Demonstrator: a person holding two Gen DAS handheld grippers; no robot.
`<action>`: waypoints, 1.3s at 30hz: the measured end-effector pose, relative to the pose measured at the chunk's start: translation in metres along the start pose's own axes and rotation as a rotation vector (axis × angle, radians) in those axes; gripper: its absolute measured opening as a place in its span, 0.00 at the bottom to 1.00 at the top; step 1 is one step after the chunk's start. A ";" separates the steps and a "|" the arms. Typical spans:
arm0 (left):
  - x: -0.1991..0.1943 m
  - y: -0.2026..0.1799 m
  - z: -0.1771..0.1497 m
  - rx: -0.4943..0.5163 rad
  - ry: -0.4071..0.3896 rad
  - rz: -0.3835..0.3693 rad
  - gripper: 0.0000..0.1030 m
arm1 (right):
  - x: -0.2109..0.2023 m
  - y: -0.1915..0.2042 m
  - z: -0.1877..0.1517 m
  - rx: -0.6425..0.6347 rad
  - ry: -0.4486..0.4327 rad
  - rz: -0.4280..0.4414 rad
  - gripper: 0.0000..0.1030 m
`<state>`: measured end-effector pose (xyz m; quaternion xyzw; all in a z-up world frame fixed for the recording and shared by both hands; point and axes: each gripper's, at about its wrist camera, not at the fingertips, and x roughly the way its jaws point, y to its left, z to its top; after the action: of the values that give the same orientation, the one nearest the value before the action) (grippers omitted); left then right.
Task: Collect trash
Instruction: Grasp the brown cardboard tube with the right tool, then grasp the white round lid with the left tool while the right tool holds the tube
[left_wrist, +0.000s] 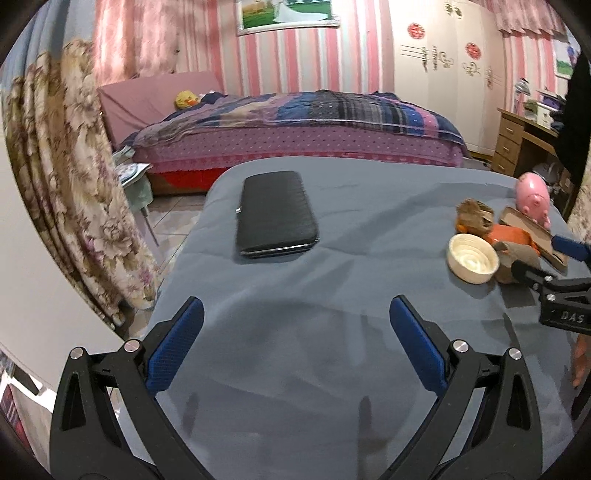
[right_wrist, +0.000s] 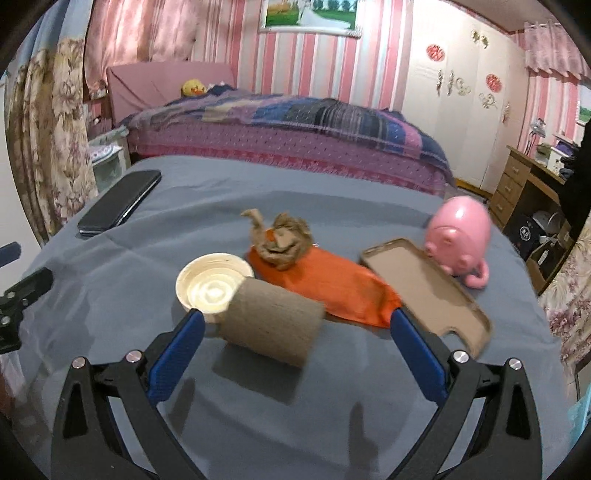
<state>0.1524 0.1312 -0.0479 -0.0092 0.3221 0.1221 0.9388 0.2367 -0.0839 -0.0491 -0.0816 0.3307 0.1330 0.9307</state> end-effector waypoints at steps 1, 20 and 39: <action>0.001 0.004 0.000 -0.009 0.003 0.000 0.94 | 0.004 0.002 0.001 -0.005 0.014 0.003 0.95; -0.001 -0.023 0.000 -0.016 0.015 -0.052 0.94 | -0.011 -0.036 -0.013 0.002 0.047 0.023 0.50; 0.028 -0.126 0.010 0.033 0.109 -0.210 0.94 | -0.055 -0.154 -0.045 0.169 -0.026 -0.080 0.50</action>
<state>0.2097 0.0158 -0.0651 -0.0341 0.3718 0.0172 0.9275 0.2154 -0.2523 -0.0387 -0.0140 0.3251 0.0682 0.9431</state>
